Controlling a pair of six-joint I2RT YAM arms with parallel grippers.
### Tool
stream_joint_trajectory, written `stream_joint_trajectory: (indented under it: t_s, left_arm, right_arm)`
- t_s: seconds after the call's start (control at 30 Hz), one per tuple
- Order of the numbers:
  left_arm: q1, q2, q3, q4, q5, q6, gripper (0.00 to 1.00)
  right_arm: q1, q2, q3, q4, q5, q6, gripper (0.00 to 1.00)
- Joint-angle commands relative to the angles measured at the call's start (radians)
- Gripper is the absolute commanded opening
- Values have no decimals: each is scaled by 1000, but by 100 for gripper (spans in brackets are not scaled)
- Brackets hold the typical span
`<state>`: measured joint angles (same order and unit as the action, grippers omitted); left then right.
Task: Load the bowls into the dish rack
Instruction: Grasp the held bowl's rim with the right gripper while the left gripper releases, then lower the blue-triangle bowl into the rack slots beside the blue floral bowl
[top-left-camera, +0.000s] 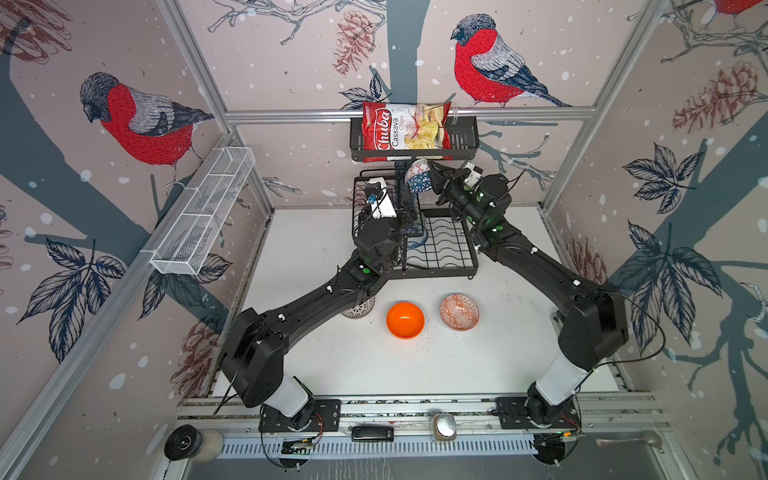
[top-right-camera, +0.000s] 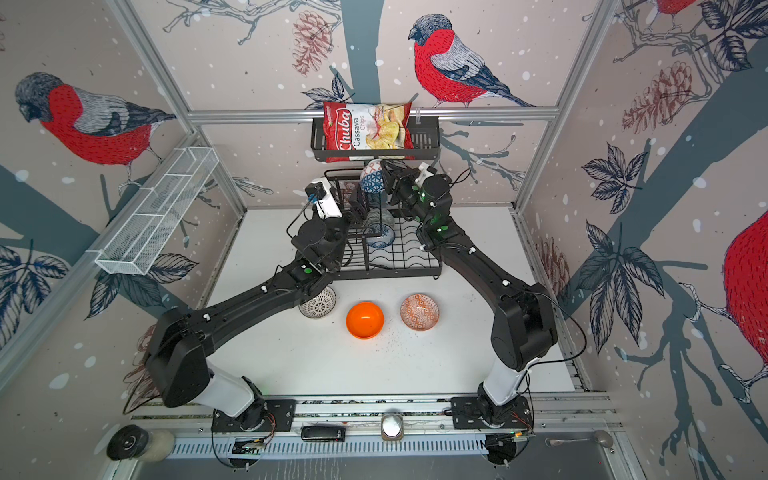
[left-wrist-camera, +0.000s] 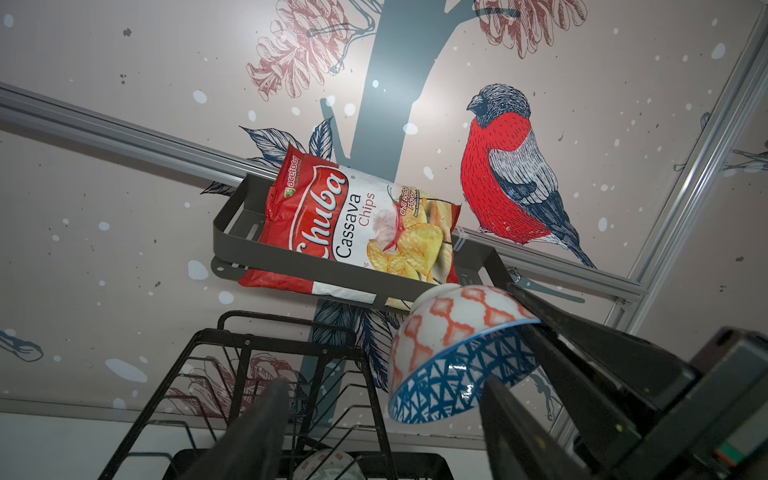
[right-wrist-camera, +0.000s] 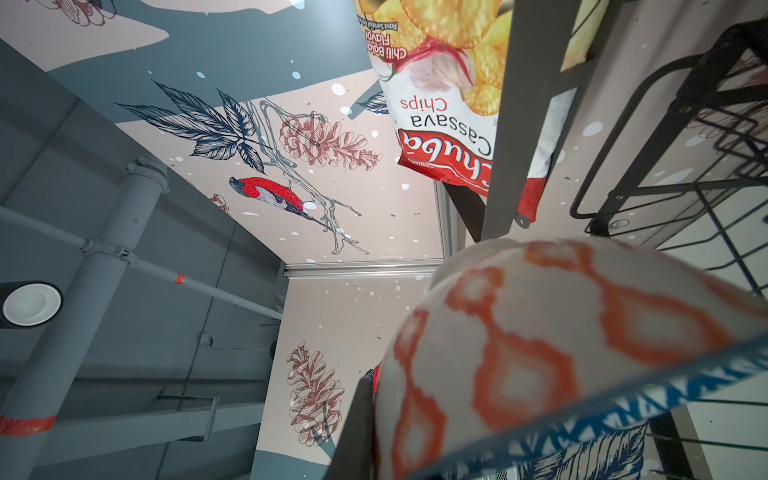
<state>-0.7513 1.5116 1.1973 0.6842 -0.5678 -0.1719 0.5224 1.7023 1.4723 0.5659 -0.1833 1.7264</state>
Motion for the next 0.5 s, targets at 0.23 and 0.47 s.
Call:
stream_joint_trajectory:
  t_s: [0.23, 0.47]
  left_arm:
    - [19, -60, 82, -304, 178, 50, 98]
    - [72, 33, 282, -608, 395, 80, 98]
  right_arm:
    - [-81, -118, -152, 129, -18, -67, 0]
    - [-149, -191, -333, 142, -33, -100, 0]
